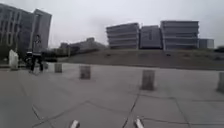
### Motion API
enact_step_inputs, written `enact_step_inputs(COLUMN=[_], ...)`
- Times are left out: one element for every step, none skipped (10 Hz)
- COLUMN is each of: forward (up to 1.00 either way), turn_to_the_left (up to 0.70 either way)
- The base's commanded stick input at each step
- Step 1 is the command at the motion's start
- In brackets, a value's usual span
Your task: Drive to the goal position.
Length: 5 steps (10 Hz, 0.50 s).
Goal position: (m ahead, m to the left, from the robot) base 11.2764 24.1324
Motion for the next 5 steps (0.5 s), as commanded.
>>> enact_step_inputs(forward=[1.0, 1.0, 1.0, 1.0, 1.0], turn_to_the_left=[0.0, 0.0, 0.0, 0.0, 0.0])
